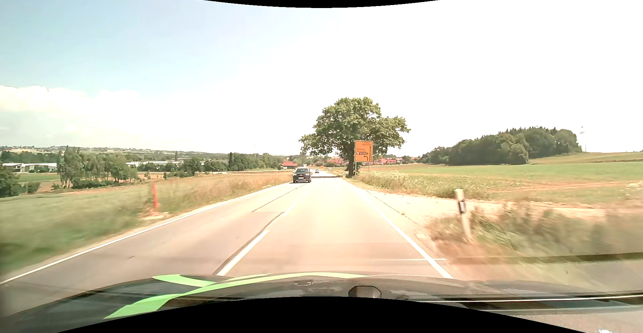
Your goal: Follow the waypoints while adhering to traffic rules and regulations
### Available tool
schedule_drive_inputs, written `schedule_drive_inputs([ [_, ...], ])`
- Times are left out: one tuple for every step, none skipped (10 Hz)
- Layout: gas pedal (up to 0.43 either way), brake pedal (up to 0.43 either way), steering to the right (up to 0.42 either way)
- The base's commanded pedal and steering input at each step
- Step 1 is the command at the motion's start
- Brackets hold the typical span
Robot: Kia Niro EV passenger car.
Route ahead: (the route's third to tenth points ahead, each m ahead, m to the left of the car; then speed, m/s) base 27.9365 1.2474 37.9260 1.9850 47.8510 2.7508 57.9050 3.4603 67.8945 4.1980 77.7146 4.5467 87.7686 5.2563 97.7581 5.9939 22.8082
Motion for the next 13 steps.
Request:
schedule_drive_inputs([
  [0.240, 0.000, -0.004],
  [0.189, 0.000, -0.006],
  [0.177, 0.000, -0.010],
  [0.177, 0.000, -0.011],
  [0.189, 0.000, -0.009],
  [0.209, 0.000, -0.007],
  [0.240, 0.000, -0.007],
  [0.248, 0.000, -0.007],
  [0.248, 0.000, -0.006],
  [0.248, 0.000, -0.006],
  [0.220, 0.000, -0.006],
  [0.177, 0.000, -0.006],
  [0.169, 0.000, -0.006],
])
